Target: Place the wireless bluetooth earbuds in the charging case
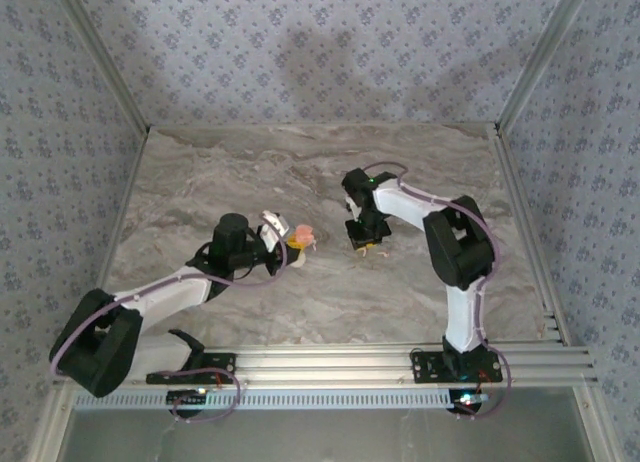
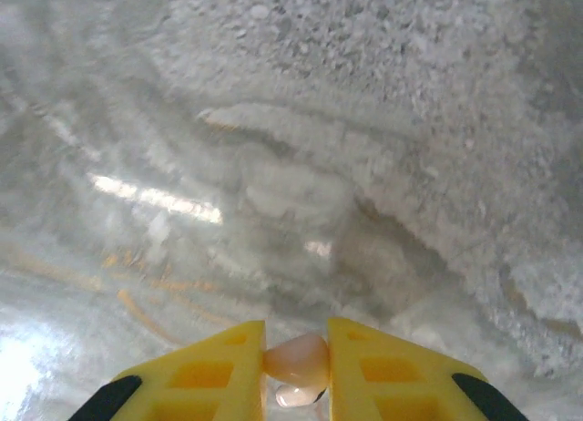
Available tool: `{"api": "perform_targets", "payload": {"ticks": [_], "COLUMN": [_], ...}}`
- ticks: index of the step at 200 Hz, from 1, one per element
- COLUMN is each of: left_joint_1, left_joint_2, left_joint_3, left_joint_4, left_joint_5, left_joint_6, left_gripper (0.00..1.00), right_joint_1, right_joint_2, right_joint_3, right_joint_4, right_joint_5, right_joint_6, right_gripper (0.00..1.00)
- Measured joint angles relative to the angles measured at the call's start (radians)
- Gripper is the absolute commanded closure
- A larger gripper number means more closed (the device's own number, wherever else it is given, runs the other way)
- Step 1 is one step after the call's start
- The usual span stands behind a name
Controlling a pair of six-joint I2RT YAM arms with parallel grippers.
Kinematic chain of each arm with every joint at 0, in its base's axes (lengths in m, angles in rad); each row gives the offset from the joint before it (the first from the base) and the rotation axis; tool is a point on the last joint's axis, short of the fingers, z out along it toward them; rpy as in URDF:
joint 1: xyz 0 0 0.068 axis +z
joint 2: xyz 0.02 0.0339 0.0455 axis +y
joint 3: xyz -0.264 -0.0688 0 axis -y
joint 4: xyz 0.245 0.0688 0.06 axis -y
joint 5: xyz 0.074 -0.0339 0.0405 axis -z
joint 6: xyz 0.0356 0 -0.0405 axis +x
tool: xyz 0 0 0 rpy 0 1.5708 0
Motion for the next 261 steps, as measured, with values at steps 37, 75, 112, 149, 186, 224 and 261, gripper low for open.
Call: {"api": "perform_targets", "payload": {"ticks": [37, 75, 112, 149, 186, 224, 261], "left_joint_1": [-0.031, -0.062, -0.084, -0.097, -0.101, -0.101, -0.101], "left_joint_2": [0.119, 0.214, 0.243, 0.243, 0.243, 0.243, 0.24], "left_joint_3": [0.015, 0.04, 0.052, 0.054, 0.053, 0.053, 0.053], "left_joint_4": [0.087, 0.202, 0.277, 0.317, 0.358, 0.377, 0.376], "left_joint_5": [0.008, 0.034, 0.053, 0.056, 0.056, 0.056, 0.056], "left_joint_6": [-0.001, -0.008, -0.007, 0.008, 0.011, 0.011, 0.011], "left_gripper": [0.8, 0.81, 0.81, 0.81, 0.81, 0.81, 0.81], "right_joint_1": [-0.009, -0.007, 0.041, 0.115, 0.131, 0.179, 0.193], "right_joint_2": [-0.232, -0.431, -0.546, -0.631, -0.711, -0.736, -0.733], "right_joint_3": [-0.161, -0.259, -0.3, -0.356, -0.428, -0.47, -0.474], "right_joint_4": [0.179, 0.336, 0.451, 0.547, 0.621, 0.671, 0.697], "right_joint_5": [-0.033, -0.048, -0.056, -0.06, -0.073, -0.076, -0.08], "right_joint_6": [0.002, -0.047, -0.131, -0.199, -0.224, -0.233, -0.234], "right_gripper": [0.8, 0.8, 0.81, 0.81, 0.8, 0.8, 0.8]}}
